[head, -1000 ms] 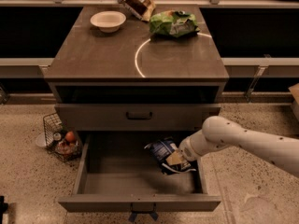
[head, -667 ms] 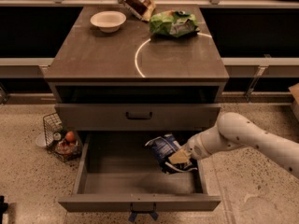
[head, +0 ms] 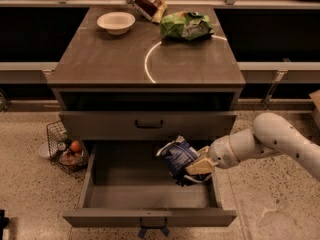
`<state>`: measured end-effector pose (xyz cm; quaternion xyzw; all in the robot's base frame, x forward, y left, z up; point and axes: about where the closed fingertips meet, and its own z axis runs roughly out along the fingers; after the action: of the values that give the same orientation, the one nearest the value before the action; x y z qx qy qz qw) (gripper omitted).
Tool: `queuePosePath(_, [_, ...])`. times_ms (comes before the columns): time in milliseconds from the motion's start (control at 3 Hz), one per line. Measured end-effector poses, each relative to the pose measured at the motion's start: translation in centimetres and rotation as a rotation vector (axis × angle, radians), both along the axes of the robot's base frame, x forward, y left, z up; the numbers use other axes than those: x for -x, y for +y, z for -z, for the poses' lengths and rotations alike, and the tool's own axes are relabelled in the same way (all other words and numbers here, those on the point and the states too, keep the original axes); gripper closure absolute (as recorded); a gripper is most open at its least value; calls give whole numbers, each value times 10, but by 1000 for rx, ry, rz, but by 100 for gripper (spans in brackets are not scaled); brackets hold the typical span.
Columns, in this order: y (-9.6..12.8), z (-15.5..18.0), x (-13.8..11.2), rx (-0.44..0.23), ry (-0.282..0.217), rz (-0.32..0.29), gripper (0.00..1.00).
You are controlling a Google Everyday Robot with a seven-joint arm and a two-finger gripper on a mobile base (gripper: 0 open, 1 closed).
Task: Pick blue chip bag from middle drawer and place on counter
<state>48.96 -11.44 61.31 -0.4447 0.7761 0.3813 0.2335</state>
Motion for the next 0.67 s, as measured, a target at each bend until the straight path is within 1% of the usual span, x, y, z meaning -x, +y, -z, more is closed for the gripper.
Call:
queuePosePath(333, [0, 0, 0, 1, -1, -1, 100])
queuePosePath(667, [9, -21, -4, -47, -34, -53, 100])
